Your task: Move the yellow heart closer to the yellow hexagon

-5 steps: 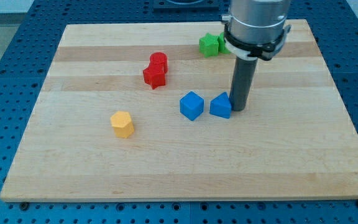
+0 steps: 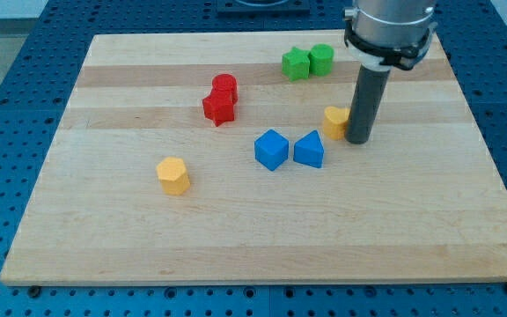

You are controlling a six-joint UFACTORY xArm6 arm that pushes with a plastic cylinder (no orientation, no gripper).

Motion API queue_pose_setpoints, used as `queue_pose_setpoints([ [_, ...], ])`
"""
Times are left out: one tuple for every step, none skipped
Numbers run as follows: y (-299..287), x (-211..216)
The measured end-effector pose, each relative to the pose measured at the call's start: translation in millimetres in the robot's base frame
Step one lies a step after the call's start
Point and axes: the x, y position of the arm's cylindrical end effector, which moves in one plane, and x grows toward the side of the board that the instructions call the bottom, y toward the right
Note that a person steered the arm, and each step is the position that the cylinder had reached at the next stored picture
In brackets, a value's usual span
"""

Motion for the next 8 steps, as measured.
queue_pose_setpoints([
  [0.0, -17.0],
  [0.0, -33.3],
  [-2.1, -42.2],
  [-12.5, -42.4],
  [-32.2, -39.0],
  [-57.8, -35.1],
  [-75.6, -28.4],
  [-86.3, -20.5],
])
